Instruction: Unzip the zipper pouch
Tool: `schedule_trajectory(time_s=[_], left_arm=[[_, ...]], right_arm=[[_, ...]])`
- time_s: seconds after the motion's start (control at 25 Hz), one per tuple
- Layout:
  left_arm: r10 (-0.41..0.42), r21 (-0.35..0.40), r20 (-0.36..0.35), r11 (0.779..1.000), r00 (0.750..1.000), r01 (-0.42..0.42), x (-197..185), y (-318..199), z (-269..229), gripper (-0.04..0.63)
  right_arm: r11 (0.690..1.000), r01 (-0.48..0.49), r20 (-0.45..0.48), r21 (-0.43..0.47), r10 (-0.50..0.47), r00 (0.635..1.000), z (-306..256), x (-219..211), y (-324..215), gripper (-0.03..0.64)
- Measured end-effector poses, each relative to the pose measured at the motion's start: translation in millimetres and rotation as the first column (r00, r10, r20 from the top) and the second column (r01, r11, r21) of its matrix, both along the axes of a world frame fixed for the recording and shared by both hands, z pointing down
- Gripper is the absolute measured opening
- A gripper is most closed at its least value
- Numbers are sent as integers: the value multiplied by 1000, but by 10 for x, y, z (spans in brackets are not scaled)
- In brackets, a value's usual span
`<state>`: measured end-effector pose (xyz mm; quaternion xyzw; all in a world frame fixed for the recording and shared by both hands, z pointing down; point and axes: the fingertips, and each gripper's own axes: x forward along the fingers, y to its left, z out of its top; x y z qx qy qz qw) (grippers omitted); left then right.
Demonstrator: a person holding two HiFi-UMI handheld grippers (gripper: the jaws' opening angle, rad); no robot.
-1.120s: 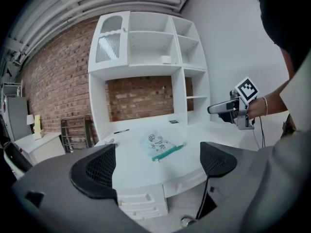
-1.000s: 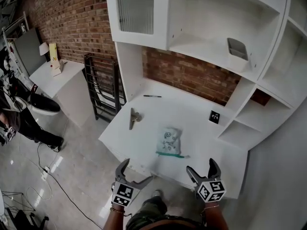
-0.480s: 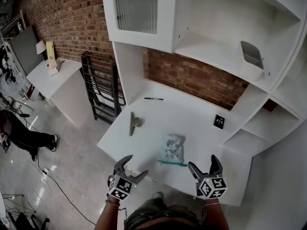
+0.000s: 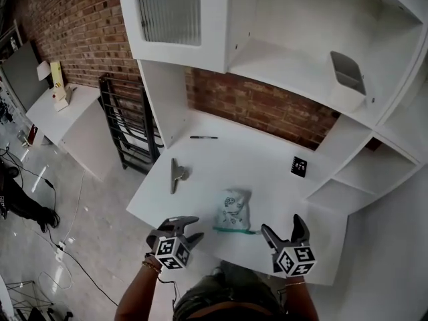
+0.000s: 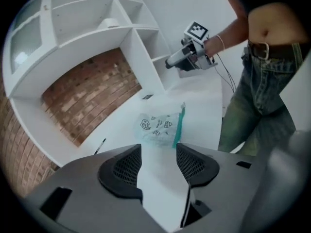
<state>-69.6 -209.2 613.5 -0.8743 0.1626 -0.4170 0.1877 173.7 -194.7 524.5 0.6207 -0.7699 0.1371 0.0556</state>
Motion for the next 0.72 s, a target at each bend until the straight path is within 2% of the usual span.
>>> schedule_trajectory(time_s=[0.12, 0.28, 0.48, 0.64, 0.72], left_arm=[[148, 20, 113, 988, 983, -151, 202, -54, 194, 222], [300, -7, 248, 951, 921, -308, 355, -100, 490, 221], [372, -82, 280, 928, 885, -364, 432, -129, 677, 208], [440, -116, 338, 897, 832, -427, 405, -175, 813, 181], [484, -143, 352, 874, 801, -465, 432, -162, 864, 169]], right_arm=[[1000, -27, -2, -8, 27, 1000, 26, 125, 2, 523], [999, -44, -7, -14, 44, 999, 74, 245, -31, 523], [998, -54, 1, -12, 54, 999, 62, 341, -118, 523], [998, -51, 3, -20, 52, 999, 107, 358, -173, 523], [998, -56, -1, -28, 56, 998, 130, 400, -187, 523]])
